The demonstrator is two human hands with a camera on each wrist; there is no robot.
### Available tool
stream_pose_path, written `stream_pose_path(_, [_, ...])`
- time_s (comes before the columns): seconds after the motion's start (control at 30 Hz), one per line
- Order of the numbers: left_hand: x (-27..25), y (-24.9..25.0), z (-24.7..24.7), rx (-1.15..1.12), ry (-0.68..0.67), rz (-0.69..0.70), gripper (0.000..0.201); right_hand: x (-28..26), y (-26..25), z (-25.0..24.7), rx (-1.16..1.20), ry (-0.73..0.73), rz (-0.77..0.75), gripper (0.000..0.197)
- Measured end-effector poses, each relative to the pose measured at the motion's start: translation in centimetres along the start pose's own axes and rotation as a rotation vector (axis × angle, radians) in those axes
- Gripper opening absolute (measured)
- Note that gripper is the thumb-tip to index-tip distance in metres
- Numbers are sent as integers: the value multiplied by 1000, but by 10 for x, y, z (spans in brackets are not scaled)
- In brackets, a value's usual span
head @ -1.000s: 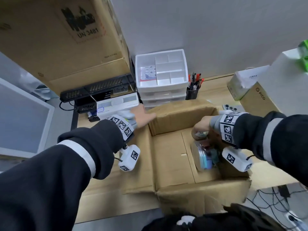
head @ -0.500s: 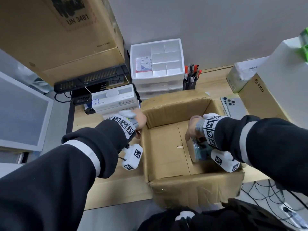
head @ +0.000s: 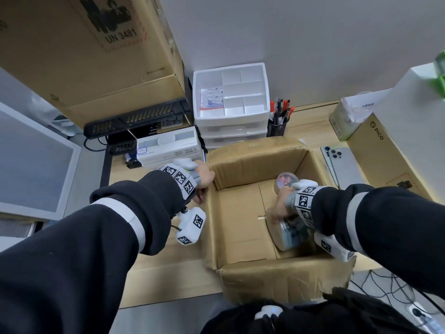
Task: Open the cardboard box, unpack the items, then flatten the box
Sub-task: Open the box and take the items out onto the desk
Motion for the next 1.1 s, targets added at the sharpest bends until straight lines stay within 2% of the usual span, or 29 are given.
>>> stream_pose_path(0.07, [-6, 4, -9, 175, 62, 39, 50, 2, 0, -6, 210, -7, -55, 37])
stream_pose_path(0.17, [-17, 20, -32, 312, 272, 196, 49, 0, -1, -31, 366, -41, -185, 34])
stream_pose_path(0.23, [-27, 33, -38, 370, 314, 299, 53, -1, -2, -43, 506, -101, -269, 34])
stream_pose_path(0.3, [-39, 51, -34, 350, 235, 429, 62, -3, -1, -54, 610, -121, -355, 34])
stream_pose_path(0.37, [-52, 64, -21, 337, 104, 537, 89, -7, -4, -65, 722, -132, -429, 29])
stream_pose_path(0.43, [-54, 68, -3, 351, 12, 567, 119, -11, -4, -74, 839, -158, -465, 23])
stream_pose_path(0.5, [-53, 69, 8, 362, 21, 578, 131, -9, -1, -76, 907, -191, -484, 19])
stream_pose_path(0.57, [-54, 73, 12, 391, 75, 593, 129, -6, 2, -72, 944, -246, -491, 20])
stream_pose_path(0.7, [-59, 79, 20, 443, 148, 624, 103, 4, 4, -60, 979, -297, -486, 60])
stream_pose_path(0.77, [-58, 77, 21, 448, 143, 612, 99, 9, 5, -55, 1028, -291, -416, 79])
stream_pose_path(0.83, [-56, 71, 24, 466, 112, 604, 101, 13, 10, -52, 968, -225, -307, 75])
stream_pose_path(0.97, [-53, 57, 34, 490, 16, 566, 113, 21, 20, -57, 487, 76, -166, 52])
stream_pose_path(1.1, [-55, 49, 42, 495, 20, 577, 120, 38, 12, -44, 379, 94, -93, 49])
Point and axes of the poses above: each hand's wrist, its own x-axis towards the middle knuckle, its own z-axis out of the palm, y = z × x, the point moved 6 cm from there along x, towards the middle knuckle, and after that the axes turned 10 degrees about -x, right-handed, at the moved point
